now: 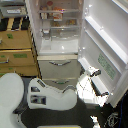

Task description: Opening the fridge

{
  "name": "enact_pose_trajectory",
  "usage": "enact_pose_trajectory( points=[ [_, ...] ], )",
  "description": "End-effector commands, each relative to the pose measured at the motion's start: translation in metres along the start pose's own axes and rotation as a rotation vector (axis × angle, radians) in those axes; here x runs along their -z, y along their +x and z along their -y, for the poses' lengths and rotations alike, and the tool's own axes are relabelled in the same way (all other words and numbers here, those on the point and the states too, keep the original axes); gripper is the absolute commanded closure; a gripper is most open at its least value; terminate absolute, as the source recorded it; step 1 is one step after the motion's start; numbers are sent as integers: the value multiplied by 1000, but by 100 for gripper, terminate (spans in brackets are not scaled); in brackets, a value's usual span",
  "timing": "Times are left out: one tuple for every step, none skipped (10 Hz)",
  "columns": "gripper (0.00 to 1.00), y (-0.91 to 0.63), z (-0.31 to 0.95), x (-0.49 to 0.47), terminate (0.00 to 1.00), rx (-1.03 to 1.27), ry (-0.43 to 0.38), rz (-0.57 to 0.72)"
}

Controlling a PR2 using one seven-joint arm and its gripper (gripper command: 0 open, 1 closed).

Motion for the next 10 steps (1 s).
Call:
enact_pose_trajectory(
  points=[
    [0,-214,-117,57,0,-248,5,-13],
    [0,-256,-139,60,0,-310,12,0],
    [0,-295,-161,60,0,-385,60,4],
    [0,-330,-173,62,0,-438,129,-2],
    [0,-361,-177,61,0,-453,174,5],
    [0,-389,-186,65,0,-472,235,9],
    [0,-411,-194,71,0,-489,275,2],
    [0,-448,-206,81,0,-553,301,-20],
    [0,-461,-209,86,0,-575,311,-30],
    [0,-479,-210,92,0,-603,316,-43]
  ],
)
